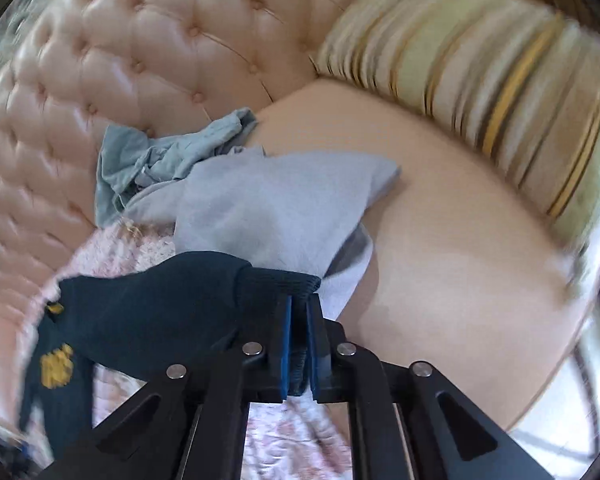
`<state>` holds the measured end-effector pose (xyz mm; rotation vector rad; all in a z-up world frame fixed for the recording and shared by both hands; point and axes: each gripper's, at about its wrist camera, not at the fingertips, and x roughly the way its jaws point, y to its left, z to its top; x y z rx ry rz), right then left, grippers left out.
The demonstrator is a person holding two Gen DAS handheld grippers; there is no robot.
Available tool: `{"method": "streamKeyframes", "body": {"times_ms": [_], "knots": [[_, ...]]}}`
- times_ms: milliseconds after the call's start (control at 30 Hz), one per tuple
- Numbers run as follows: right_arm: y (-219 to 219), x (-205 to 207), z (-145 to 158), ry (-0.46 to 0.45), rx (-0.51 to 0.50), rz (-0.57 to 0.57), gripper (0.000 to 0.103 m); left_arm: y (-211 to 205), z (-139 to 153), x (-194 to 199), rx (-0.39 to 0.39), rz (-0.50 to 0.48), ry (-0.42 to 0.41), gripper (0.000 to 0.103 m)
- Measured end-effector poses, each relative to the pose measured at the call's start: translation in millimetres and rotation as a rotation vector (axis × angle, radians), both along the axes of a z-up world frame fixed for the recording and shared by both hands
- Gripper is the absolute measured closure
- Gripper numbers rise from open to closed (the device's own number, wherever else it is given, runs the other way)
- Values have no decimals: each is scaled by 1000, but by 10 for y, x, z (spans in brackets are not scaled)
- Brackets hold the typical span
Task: Fold clothes
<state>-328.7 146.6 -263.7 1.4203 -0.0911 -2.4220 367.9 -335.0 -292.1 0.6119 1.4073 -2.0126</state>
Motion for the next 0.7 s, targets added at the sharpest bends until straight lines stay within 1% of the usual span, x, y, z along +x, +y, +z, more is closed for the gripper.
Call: {"method": "streamKeyframes", "body": {"times_ms": [67, 133, 200, 300, 333, 367, 400, 433, 467, 500, 533, 567, 600, 633, 667, 700], "knots": [[19, -46, 21, 3, 24, -35, 96, 0, 3, -1, -1, -1, 2, 69], [53, -112, -38, -21, 77, -79, 97, 3, 8, 4, -3, 0, 6, 69], [115, -8, 56, 11, 105, -134, 94, 4, 12, 18, -3, 5, 14, 69], [214, 184, 230, 71, 141, -217, 94, -2, 12, 33, -1, 10, 27, 69], [247, 248, 289, 91, 153, -245, 91, -5, 13, 31, -1, 8, 28, 69], [281, 312, 347, 111, 165, -273, 91, -6, 15, 30, -3, 6, 31, 69], [220, 478, 430, 126, 124, -234, 90, -7, 21, 29, -6, 3, 36, 69], [86, 708, 475, 115, 66, -158, 90, -7, 28, 28, -10, 0, 39, 69], [-61, 947, 507, 96, 6, -77, 81, -4, 36, 23, -14, -2, 41, 69], [-199, 1177, 498, 74, -38, -17, 65, -1, 43, 15, -18, -6, 41, 69], [-335, 1404, 475, 51, -78, 35, 56, 11, 53, -9, -23, -17, 34, 69], [-472, 1659, 426, 19, -114, 78, 38, 36, 71, -51, -28, -41, 19, 69], [-633, 1956, 334, -32, -148, 132, 33, 75, 94, -100, -33, -70, 8, 69], [-779, 2176, 242, -78, -162, 182, 33, 154, 144, -185, -43, -124, -8, 69], [-908, 2397, 156, -117, -152, 235, 33, 269, 207, -284, -55, -189, -16, 69], [-1029, 2646, 91, -136, -106, 294, 33, 446, 272, -399, -67, -267, -21, 68]]}}
